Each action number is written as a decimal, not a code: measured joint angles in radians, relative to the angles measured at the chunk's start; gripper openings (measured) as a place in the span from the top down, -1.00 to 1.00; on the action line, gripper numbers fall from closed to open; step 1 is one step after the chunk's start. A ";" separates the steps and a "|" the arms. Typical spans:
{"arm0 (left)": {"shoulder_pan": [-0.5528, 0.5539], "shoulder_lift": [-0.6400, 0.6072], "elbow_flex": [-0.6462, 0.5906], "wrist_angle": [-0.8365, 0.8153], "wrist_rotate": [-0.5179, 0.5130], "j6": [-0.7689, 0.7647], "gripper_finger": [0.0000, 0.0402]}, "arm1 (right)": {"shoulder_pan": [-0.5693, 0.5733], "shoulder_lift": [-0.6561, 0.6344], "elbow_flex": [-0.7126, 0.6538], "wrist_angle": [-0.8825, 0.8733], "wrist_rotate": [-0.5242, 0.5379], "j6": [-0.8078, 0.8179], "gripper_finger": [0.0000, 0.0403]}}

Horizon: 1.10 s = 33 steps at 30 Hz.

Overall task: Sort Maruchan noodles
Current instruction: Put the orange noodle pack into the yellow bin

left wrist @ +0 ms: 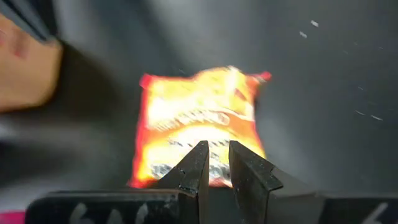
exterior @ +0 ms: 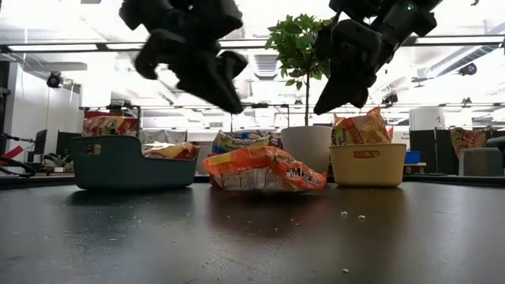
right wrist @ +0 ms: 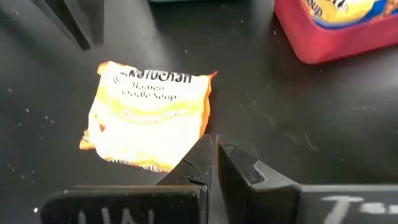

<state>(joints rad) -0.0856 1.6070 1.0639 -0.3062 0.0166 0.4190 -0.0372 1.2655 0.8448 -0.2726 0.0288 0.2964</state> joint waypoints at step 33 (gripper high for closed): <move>-0.043 0.030 -0.299 0.484 0.019 -0.119 0.78 | 0.245 0.000 -0.015 0.076 0.269 0.507 0.94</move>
<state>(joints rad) -0.1284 1.6367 0.7649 0.1777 0.0359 0.3002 0.2081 1.2655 0.8299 -0.1963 0.2975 0.8032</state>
